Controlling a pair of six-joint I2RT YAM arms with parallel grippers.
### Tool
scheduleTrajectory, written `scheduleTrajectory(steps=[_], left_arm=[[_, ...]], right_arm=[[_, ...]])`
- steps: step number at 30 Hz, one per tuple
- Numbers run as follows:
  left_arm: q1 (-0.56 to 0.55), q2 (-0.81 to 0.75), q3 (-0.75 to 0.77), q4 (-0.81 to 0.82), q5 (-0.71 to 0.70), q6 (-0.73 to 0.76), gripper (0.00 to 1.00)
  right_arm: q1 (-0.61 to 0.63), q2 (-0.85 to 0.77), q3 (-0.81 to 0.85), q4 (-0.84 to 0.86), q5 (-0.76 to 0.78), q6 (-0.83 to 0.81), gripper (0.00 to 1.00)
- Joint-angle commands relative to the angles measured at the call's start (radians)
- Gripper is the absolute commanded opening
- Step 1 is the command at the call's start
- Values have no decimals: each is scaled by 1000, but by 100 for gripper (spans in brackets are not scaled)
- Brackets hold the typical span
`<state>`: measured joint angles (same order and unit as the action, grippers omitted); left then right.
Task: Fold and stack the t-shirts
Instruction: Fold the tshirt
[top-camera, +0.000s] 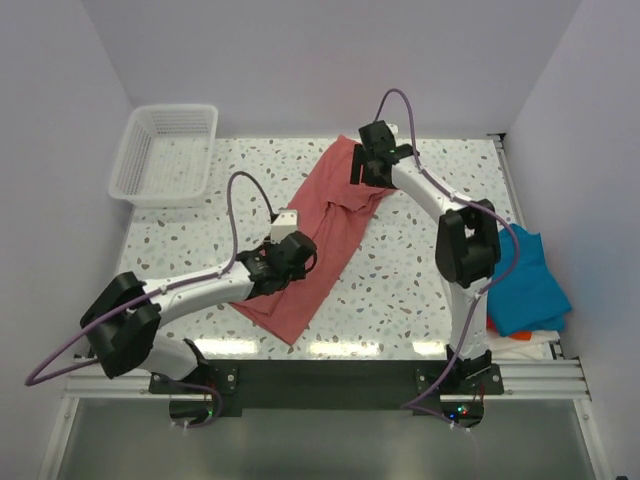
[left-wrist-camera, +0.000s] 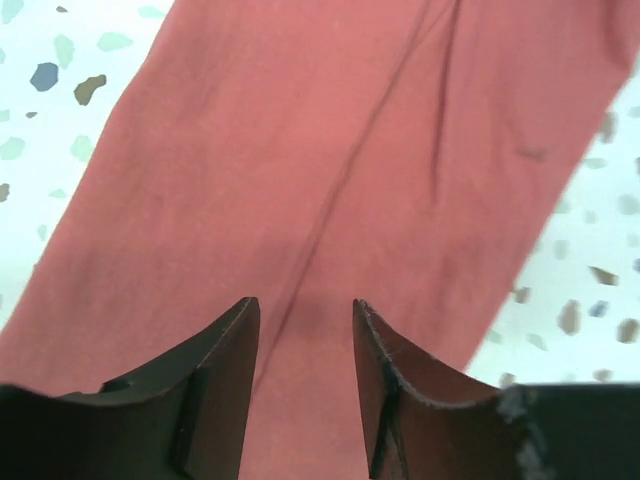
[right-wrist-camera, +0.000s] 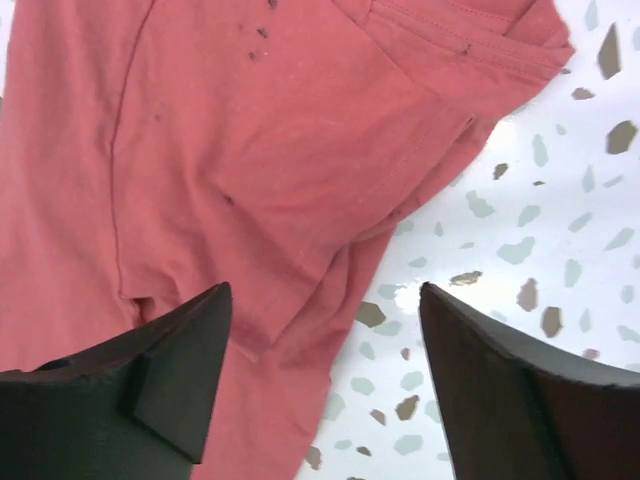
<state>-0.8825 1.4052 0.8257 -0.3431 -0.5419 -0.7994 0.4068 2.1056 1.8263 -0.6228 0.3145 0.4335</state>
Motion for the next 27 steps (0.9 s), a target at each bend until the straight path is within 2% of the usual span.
scheduleTrajectory(steps=[1,2,4,5,11,15,19,25,27], left_arm=[[4,84,52,-119,-92,120,44],[4,118,64,-128,-81,137,42],[2,153,75,-137,-72,156,39],[2,178,78,-140,-66,166,38],[-15,238,72,-152,-52,203,35],[-45,264,66,-136,2,209,33],[-99,290,66,-91,97,184,32],[-153,354,102,-1,229,77,31],[-156,363,107,42,279,45,31]], right_arm=[[1,45,0,31,-32,108,76],[1,80,10,23,-34,120,70],[-9,111,27,21,-41,129,67],[-20,128,40,24,-41,132,61],[-89,252,128,-8,-63,120,42],[-129,281,166,-11,-54,85,40],[-143,321,264,-15,-17,-28,43],[-152,383,392,-29,46,-160,73],[-158,390,410,-26,55,-177,78]])
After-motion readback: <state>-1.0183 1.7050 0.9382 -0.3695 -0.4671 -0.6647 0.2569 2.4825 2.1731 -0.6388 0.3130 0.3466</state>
